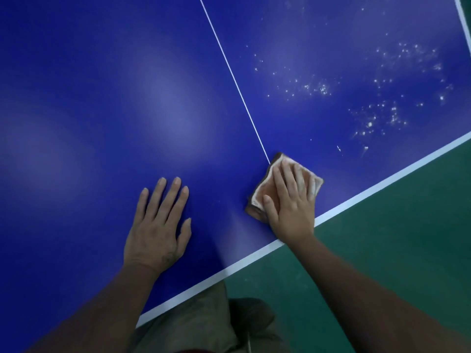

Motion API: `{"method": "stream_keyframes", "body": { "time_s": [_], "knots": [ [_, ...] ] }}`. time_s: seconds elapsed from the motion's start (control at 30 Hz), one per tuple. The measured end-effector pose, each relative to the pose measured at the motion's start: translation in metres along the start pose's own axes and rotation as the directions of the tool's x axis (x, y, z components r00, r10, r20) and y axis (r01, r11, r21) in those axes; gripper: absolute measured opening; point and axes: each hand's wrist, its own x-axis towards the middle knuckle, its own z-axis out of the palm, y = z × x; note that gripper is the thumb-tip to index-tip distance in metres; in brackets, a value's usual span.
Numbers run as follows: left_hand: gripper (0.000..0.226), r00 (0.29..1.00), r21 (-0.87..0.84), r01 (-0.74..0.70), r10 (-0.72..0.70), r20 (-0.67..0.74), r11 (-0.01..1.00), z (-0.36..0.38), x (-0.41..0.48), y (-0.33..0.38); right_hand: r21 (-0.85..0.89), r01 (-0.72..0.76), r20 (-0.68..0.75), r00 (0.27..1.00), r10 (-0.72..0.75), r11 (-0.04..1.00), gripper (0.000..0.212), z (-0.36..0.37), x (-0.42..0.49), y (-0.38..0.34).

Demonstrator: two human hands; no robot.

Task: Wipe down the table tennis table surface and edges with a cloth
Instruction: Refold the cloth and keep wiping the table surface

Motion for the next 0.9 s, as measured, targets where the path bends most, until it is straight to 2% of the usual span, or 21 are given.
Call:
{"method": "stream_keyframes", "body": {
  "time_s": [0.13, 0.37, 0.5, 0.57, 0.63, 0.7, 0.8, 0.83, 0.9],
  "knots": [
    [0.071, 1.0, -0.016, 0.003, -0.003, 0.011, 1.0, -0.002, -0.002, 0.001, 0.012, 0.142, 0.029, 0.989, -0.142, 0.99, 0.069, 0.0, 0.045, -0.001],
    [0.069, 1.0, -0.013, 0.009, -0.009, -0.007, 1.0, 0.002, -0.002, 0.001, 0.044, 0.305, -0.013, 0.952, -0.305, 0.951, 0.07, 0.004, 0.178, 0.002],
    [0.068, 1.0, 0.011, 0.031, -0.031, -0.004, 0.999, 0.0, 0.002, 0.001, 0.026, 0.302, -0.001, 0.953, -0.302, 0.953, 0.07, -0.004, 0.244, -0.002],
    [0.068, 0.999, 0.038, 0.053, -0.053, 0.002, 0.998, -0.001, 0.001, 0.004, 0.04, 0.27, 0.011, 0.963, -0.271, 0.962, 0.069, -0.006, 0.247, -0.009],
    [0.066, 0.991, 0.048, 0.133, -0.132, -0.015, 0.99, -0.001, 0.004, 0.017, 0.049, 0.261, 0.009, 0.965, -0.262, 0.964, 0.069, -0.007, 0.223, -0.012],
    [0.064, 0.939, 0.0, 0.34, -0.339, -0.064, 0.94, 0.003, 0.015, 0.049, 0.068, 0.29, 0.015, 0.957, -0.291, 0.955, 0.069, -0.007, 0.178, -0.004],
    [0.067, 0.727, -0.15, 0.667, -0.682, -0.078, 0.729, 0.013, 0.044, 0.125, 0.093, 0.333, 0.044, 0.94, -0.338, 0.938, 0.07, -0.005, 0.107, 0.019],
    [0.07, 0.671, -0.179, 0.72, -0.739, -0.067, 0.67, 0.017, 0.054, 0.151, 0.097, 0.339, 0.066, 0.936, -0.346, 0.936, 0.07, -0.005, 0.092, 0.028],
    [0.073, 0.613, -0.207, 0.765, -0.788, -0.055, 0.61, 0.027, 0.07, 0.191, 0.097, 0.362, 0.098, 0.924, -0.37, 0.927, 0.072, -0.007, 0.087, 0.044]
  ]
}}
